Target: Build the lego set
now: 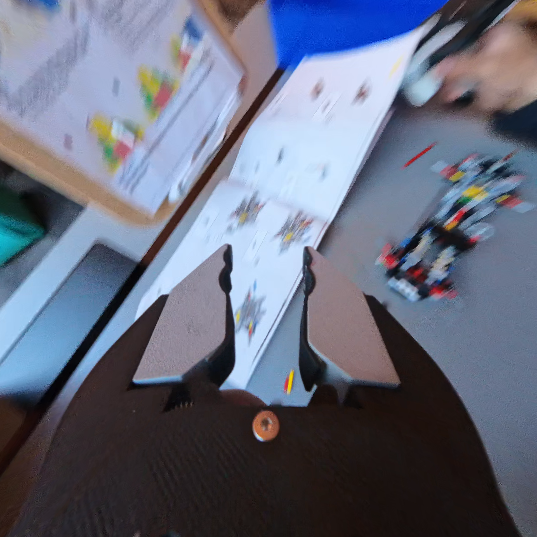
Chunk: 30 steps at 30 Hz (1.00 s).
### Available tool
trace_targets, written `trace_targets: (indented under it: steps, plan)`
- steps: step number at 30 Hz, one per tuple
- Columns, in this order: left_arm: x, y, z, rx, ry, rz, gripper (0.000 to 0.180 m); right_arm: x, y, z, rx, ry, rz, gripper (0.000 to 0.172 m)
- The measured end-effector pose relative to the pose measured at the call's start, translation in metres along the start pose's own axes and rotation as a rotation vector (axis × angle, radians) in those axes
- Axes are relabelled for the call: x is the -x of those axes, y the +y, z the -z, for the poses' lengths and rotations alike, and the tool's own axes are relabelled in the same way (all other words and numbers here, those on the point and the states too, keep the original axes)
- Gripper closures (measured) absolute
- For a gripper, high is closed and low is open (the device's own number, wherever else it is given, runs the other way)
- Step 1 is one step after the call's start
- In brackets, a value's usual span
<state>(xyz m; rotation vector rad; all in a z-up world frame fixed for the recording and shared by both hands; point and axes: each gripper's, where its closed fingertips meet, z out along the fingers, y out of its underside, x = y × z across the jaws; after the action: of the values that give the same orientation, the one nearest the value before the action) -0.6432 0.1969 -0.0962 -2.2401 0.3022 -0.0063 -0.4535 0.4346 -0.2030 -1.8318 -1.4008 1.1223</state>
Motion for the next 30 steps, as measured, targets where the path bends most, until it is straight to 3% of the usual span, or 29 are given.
trace_targets:
  steps: [5, 9, 16, 19, 30]
  plan:
    - [0.029, 0.13, -0.027, 0.296, -0.094, 0.146, 0.13, -0.006, 0.005, 0.003, 0.008, 0.064, 0.041, 0.146]
    - [0.024, 0.176, -0.057, 0.362, -0.088, 0.193, 0.128, -0.012, 0.003, 0.018, -0.013, 0.181, 0.13, 0.144]
    - [0.021, 0.173, -0.07, 0.314, -0.028, 0.245, 0.127, -0.021, -0.017, 0.062, -0.094, 0.397, 0.258, 0.142]
    - [0.023, 0.174, -0.071, 0.318, -0.026, 0.238, 0.128, -0.023, -0.007, 0.061, -0.008, 0.385, 0.212, 0.147]
    - [0.026, 0.172, -0.073, 0.308, -0.039, 0.231, 0.139, -0.03, 0.003, 0.054, -0.053, 0.288, 0.111, 0.149]
